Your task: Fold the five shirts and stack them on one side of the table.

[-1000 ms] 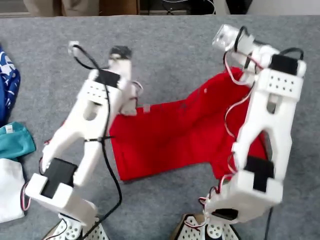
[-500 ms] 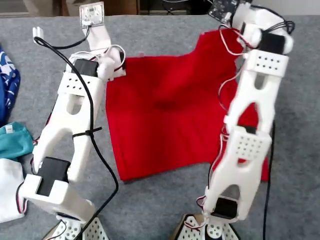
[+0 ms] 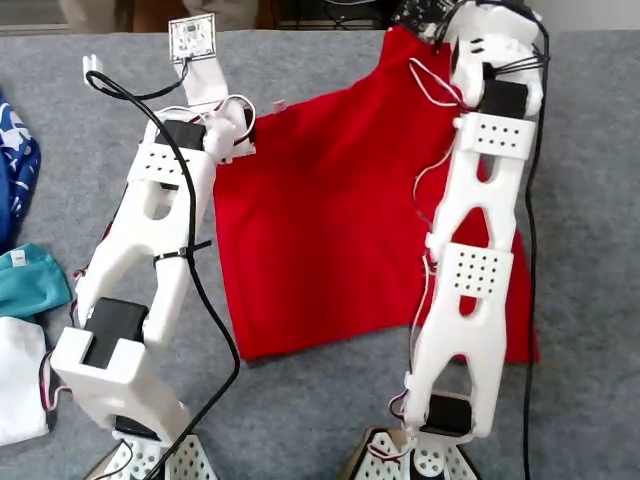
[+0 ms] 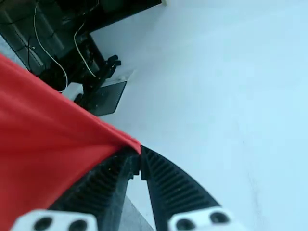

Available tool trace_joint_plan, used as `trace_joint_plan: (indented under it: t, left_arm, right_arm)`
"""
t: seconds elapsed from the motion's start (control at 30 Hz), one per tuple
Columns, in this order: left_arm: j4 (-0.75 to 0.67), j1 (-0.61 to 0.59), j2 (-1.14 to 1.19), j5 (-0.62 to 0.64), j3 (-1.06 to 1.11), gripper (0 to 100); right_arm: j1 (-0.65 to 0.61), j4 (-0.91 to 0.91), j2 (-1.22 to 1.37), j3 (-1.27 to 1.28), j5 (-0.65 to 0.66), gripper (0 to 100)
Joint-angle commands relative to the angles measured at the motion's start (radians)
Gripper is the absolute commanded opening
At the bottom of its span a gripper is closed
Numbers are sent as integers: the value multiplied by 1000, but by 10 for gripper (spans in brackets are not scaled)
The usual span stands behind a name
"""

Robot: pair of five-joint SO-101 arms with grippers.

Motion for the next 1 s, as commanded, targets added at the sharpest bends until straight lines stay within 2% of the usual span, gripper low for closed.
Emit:
trace_joint_plan:
  t: [0.0,0.13,0.37,0.57,0.67,0.8,0.97]
  left_arm:
    - [-14,-12,-8,-5,-8,19]
    - [60,-11,-10,-5,-31,19]
    - [410,-12,-8,-5,-167,19]
    - [578,-3,-4,-6,-193,19]
    - [640,0,1,-6,-193,19]
    - [678,3,-2,-6,-166,19]
    - [710,89,-10,-44,-35,19]
  right_arm:
    - [-18,23,-16,-68,-14,5]
    - [-13,247,-51,-70,-14,5]
    - [5,597,-130,-70,-84,5]
    - [35,865,-183,-70,-80,5]
    - [70,945,-206,-70,-80,5]
    - [142,959,-229,-59,-83,5]
    - [216,961,-246,-36,-78,5]
